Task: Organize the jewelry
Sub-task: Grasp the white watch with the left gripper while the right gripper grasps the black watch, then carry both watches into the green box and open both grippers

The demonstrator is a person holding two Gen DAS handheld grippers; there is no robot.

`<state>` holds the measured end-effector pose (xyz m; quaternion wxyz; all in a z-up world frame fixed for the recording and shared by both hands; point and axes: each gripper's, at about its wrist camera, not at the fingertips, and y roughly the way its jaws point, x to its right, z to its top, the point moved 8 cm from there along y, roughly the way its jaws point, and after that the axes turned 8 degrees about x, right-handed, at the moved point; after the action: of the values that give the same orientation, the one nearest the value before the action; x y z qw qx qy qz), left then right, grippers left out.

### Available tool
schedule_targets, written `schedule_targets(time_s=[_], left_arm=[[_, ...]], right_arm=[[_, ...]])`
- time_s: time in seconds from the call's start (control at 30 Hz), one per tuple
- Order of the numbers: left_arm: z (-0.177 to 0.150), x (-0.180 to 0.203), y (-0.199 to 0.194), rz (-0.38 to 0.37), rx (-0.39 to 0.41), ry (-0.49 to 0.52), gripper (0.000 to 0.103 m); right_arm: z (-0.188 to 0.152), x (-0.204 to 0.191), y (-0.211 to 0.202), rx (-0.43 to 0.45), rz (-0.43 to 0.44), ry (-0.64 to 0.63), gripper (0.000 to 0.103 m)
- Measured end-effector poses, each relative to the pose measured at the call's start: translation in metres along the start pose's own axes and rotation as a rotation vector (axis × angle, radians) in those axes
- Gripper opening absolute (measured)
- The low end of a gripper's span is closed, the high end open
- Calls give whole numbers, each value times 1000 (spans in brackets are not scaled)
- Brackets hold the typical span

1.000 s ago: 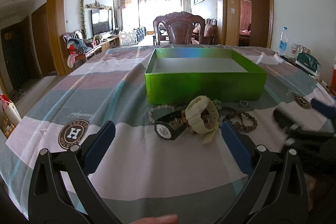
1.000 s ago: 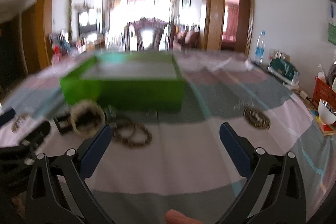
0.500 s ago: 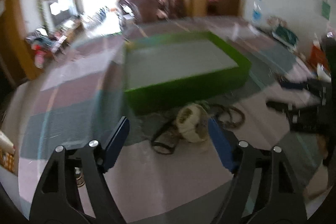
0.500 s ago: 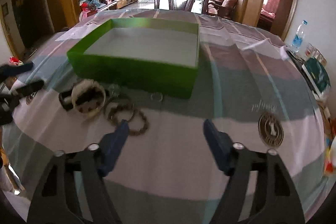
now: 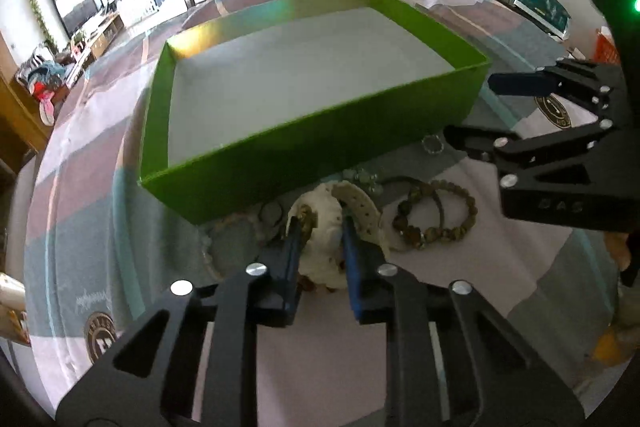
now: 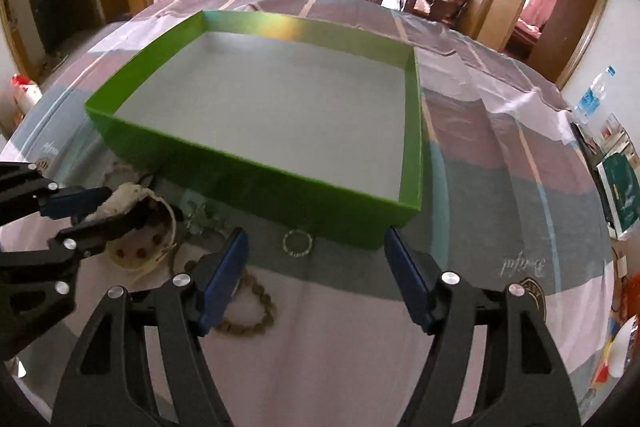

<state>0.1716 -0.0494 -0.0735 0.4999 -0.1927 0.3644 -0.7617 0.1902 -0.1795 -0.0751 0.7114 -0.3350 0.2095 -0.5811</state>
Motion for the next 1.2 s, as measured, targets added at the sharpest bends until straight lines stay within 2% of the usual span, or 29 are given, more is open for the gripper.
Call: schedule_targets(time_s=[0.07, 0.13, 0.2, 0.23, 0.37, 0.53, 0.67, 0.83, 0.9, 0.93, 0.97, 1.1, 1.2], left_arm=[[5, 0, -3, -12, 19, -5, 17], [10, -2, -8, -16, 41, -27, 17], [13, -5, -12, -14, 58, -41, 17], [15, -7, -14, -14, 64, -52, 17], [14, -16, -17, 2, 62, -85, 17], [8, -30, -25, 18, 66, -123, 17], [7, -44, -38, 36, 88, -151, 17], [2, -63, -53, 74, 116, -186, 17], [0, -69, -57, 86, 121, -198, 17], [-3, -74, -59, 93, 122, -207, 17], [-5, -78, -61, 99, 123, -217, 17], [-16, -96, -63, 122, 119, -263, 17], [-27, -111, -63, 142, 110, -304, 17]], right_arm=[[-6, 1, 5, 1, -7, -12, 61], [-10, 1, 12, -17, 0, -23, 58], [-13, 1, 17, -32, 6, -26, 49], [-16, 1, 20, -48, 16, -27, 42], [-25, -4, 23, -99, 79, -39, 27], [-32, -20, 23, -116, 122, -80, 27], [-32, -22, 25, -125, 137, -59, 27], [-30, -39, 21, -163, 229, -23, 30], [-30, -57, 17, -169, 276, -59, 39], [-28, -66, 14, -163, 287, -80, 53], [-27, -74, 11, -161, 305, -99, 58], [-17, -120, -2, -134, 392, -211, 58], [-6, -153, -9, -83, 447, -298, 52]])
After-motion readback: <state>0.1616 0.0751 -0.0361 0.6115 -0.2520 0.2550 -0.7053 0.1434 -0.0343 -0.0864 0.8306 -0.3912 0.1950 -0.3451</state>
